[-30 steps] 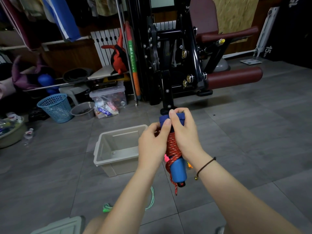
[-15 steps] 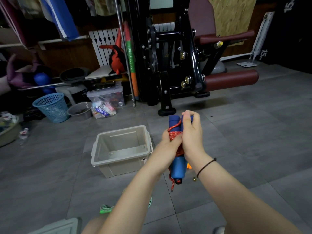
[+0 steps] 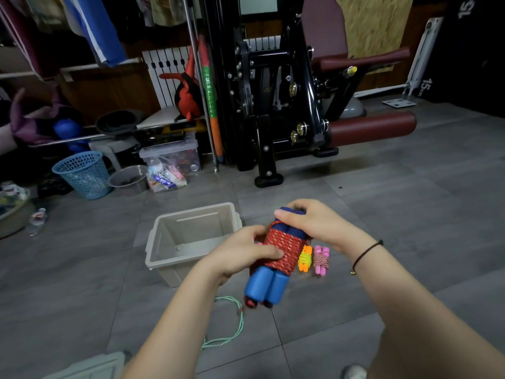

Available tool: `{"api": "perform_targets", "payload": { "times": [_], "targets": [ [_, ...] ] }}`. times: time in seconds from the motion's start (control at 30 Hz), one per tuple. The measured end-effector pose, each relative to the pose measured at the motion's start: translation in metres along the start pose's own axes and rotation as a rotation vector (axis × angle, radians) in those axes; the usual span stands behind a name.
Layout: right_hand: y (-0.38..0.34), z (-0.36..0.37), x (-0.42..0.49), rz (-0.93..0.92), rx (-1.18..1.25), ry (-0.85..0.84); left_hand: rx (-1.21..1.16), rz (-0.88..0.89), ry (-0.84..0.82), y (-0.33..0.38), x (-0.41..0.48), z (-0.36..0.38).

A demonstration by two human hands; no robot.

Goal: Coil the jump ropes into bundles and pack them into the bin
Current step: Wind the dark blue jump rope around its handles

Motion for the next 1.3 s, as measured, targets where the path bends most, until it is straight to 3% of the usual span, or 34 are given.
{"api": "perform_targets", "payload": {
  "times": [0.1, 0.27, 0.33, 0.47, 0.63, 0.77, 0.87, 1.03, 1.17, 1.23, 1.3],
  "targets": [
    [0.005, -0.01, 0.001, -0.042, 0.247, 0.107, -0.001, 0.093, 0.155, 0.006, 0.002, -0.01],
    [0.018, -0.002, 0.0, -0.011, 0.601, -0.141, 0.635, 0.141, 0.344, 0.018, -0.008, -0.022],
    [0.022, -0.002, -0.001, 0.036, 0.547, -0.136, 0.648, 0.15, 0.315, 0.018, -0.008, -0.02],
    [0.017, -0.006, 0.0, 0.006, 0.485, 0.067, 0.504, 0.196, 0.315, 0.023, -0.009, -0.03],
    [0.023, -0.014, 0.0, 0.075, 0.58, 0.301, 0.035, 0.137, 0.273, 0.006, -0.014, -0.047],
    [0.025, -0.009, 0.0, 0.174, 0.467, 0.34, 0.124, 0.061, 0.585, 0.004, -0.013, -0.052],
    [0.013, -0.014, -0.002, 0.057, 0.256, 0.467, -0.011, 0.064, 0.732, 0.004, -0.014, -0.057],
    [-0.001, -0.014, -0.006, -0.198, 0.227, 0.554, -0.214, 0.024, 0.658, -0.002, -0.012, -0.058],
    [0.01, -0.014, 0.0, -0.152, 0.409, 0.537, -0.548, 0.117, 0.625, -0.009, -0.011, -0.066],
    [0.022, -0.009, 0.007, -0.046, 0.606, 0.475, -0.731, 0.225, 0.587, -0.01, -0.009, -0.069],
    [0.03, 0.001, 0.011, 0.016, 0.853, 0.423, -0.759, 0.23, 0.542, -0.013, -0.004, -0.067]
  ]
}}
Point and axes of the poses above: each hand's wrist, its own x-axis towards the middle knuckle, its own z-axis out of the palm, y = z × x, the point moved 6 cm from there along x, towards the middle knuckle, and after that the axes turned 15 degrees about -y, right-handed, at the moved point
